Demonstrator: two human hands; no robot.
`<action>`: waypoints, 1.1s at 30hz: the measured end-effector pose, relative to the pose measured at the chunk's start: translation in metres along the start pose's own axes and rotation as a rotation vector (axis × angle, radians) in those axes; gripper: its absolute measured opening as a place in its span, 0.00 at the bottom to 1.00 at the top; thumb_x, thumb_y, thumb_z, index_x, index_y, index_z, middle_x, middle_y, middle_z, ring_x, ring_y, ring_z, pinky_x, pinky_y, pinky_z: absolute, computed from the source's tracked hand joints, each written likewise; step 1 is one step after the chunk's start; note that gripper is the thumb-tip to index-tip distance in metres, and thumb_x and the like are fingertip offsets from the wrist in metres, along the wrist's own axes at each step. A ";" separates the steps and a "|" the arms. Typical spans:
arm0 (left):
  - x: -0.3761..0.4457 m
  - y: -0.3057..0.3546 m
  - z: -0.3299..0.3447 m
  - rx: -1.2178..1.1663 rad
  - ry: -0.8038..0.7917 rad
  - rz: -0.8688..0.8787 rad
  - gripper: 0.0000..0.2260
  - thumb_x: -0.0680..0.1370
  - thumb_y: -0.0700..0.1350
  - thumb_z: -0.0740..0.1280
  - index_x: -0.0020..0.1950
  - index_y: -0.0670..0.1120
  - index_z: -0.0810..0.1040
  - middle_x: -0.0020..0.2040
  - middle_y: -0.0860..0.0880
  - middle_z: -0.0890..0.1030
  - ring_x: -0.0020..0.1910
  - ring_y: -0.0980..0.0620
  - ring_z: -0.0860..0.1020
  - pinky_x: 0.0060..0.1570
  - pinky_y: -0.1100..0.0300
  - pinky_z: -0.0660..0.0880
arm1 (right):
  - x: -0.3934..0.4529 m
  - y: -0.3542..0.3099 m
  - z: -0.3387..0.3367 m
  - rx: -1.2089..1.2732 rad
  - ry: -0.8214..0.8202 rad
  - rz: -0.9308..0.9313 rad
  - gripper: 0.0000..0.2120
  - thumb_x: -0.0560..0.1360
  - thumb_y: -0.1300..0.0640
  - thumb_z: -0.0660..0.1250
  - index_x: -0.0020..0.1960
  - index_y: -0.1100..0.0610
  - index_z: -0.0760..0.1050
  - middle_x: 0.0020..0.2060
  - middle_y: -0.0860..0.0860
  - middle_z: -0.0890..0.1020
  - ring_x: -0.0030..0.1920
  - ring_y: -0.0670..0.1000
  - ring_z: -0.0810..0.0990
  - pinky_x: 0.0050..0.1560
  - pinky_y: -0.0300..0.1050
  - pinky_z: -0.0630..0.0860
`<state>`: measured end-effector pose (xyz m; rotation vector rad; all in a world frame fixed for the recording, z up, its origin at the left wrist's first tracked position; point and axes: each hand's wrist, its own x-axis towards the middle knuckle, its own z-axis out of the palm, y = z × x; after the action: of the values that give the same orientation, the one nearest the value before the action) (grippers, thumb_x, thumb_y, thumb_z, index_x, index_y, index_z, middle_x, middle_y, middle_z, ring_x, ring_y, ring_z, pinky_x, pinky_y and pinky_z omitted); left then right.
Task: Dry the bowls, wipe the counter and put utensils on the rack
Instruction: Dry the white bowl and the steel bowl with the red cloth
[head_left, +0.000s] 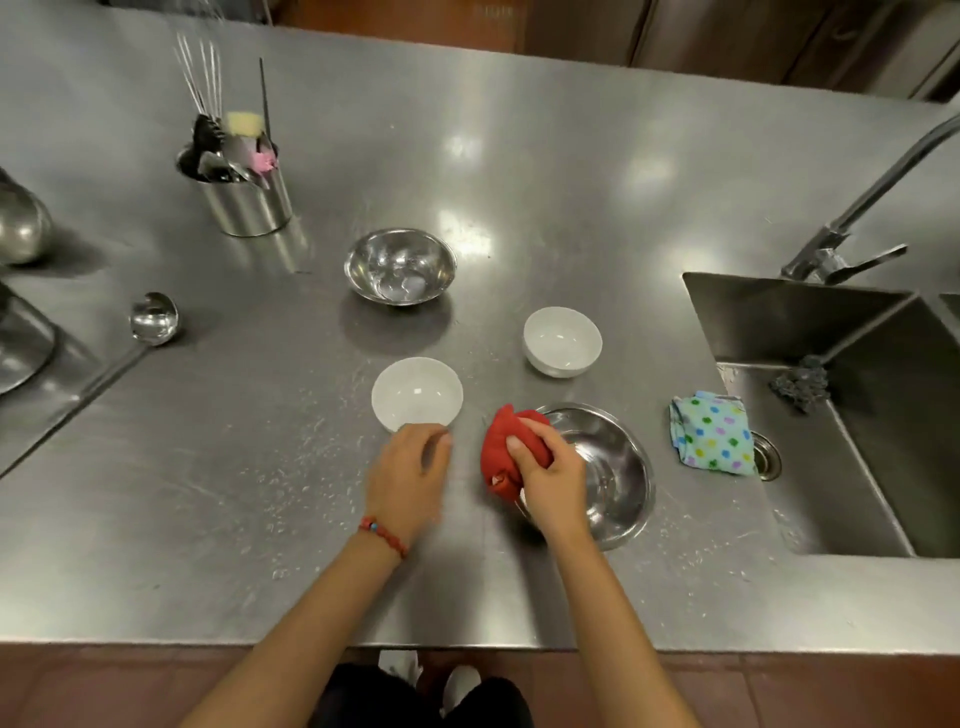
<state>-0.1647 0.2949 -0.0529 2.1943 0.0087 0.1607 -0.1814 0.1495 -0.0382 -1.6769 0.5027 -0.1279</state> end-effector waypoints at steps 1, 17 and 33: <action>0.007 -0.004 -0.008 0.036 0.019 0.029 0.07 0.76 0.42 0.64 0.49 0.42 0.80 0.49 0.43 0.82 0.48 0.44 0.77 0.49 0.58 0.70 | 0.004 -0.006 0.008 -0.013 -0.027 -0.020 0.12 0.72 0.62 0.69 0.54 0.54 0.78 0.49 0.50 0.80 0.52 0.52 0.78 0.59 0.56 0.75; 0.190 -0.075 -0.076 0.283 0.040 0.090 0.19 0.73 0.47 0.60 0.58 0.37 0.77 0.57 0.37 0.79 0.57 0.38 0.76 0.56 0.45 0.72 | 0.133 -0.065 0.141 0.045 -0.125 -0.057 0.11 0.72 0.63 0.68 0.50 0.50 0.77 0.47 0.51 0.81 0.46 0.48 0.79 0.48 0.40 0.77; 0.304 -0.117 -0.015 -0.145 0.066 -0.467 0.11 0.78 0.50 0.60 0.42 0.44 0.70 0.39 0.43 0.77 0.37 0.40 0.79 0.38 0.45 0.79 | 0.286 -0.062 0.223 -0.469 -0.200 -0.226 0.14 0.73 0.58 0.67 0.58 0.53 0.76 0.53 0.54 0.80 0.53 0.53 0.77 0.52 0.40 0.68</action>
<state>0.1415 0.3958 -0.1036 1.9824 0.5258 -0.0298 0.1715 0.2458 -0.0747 -2.1775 0.1958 -0.0044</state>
